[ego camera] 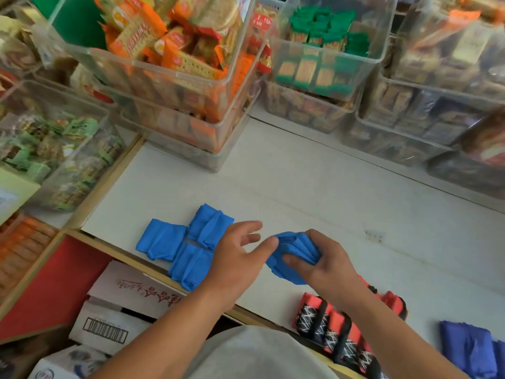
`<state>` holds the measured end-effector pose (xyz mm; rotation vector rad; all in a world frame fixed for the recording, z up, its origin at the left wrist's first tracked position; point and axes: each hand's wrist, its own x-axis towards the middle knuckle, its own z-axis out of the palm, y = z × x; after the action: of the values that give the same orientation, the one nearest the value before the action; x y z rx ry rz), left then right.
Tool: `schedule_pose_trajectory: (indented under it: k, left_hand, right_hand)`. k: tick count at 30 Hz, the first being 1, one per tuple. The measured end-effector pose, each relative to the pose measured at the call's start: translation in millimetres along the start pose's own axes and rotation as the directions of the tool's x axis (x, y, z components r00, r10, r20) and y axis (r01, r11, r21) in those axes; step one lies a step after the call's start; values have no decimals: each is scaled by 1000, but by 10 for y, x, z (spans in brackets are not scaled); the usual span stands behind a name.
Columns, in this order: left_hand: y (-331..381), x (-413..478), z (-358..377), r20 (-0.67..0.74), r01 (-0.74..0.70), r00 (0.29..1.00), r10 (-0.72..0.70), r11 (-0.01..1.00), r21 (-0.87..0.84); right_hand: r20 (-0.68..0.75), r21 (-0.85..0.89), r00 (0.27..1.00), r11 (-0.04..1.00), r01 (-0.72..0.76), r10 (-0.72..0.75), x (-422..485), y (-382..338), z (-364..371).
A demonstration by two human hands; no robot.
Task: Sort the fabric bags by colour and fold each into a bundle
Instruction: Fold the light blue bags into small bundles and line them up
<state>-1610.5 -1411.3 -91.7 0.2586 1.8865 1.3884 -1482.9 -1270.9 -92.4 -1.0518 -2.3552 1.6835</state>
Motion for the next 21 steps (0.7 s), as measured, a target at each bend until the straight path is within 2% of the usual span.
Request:
schedule_pose_trajectory:
  k: [3, 7, 10, 13, 14, 17, 21]
  left_hand:
    - [-19, 51, -7, 52, 19, 998, -21, 999, 43]
    - [-43, 99, 50, -66, -85, 994, 92, 990, 112]
    - [-86, 108, 77, -101, -183, 971, 216, 947, 263]
    - [-78, 137, 80, -96, -223, 951, 294, 866, 448]
    - [-43, 136, 95, -80, -213, 958, 276, 870, 445]
    - [82, 115, 153, -11, -106, 993, 114, 955, 278]
    - [220, 154, 193, 78, 130, 988, -136, 989, 73]
  right_hand:
    - [-22, 101, 1000, 995, -10, 13, 21, -72, -12]
    - [-10, 103, 997, 992, -74, 75, 89, -140, -9]
    - [-54, 45, 996, 997, -67, 70, 148, -168, 10]
    - [-90, -3, 993, 997, -73, 73, 168, -151, 85]
    - [-99, -8, 993, 997, -72, 71, 169, -139, 108]
    - [-114, -73, 993, 997, -31, 22, 172, -92, 143]
    - [-80, -260, 995, 965, 36, -59, 217, -47, 135]
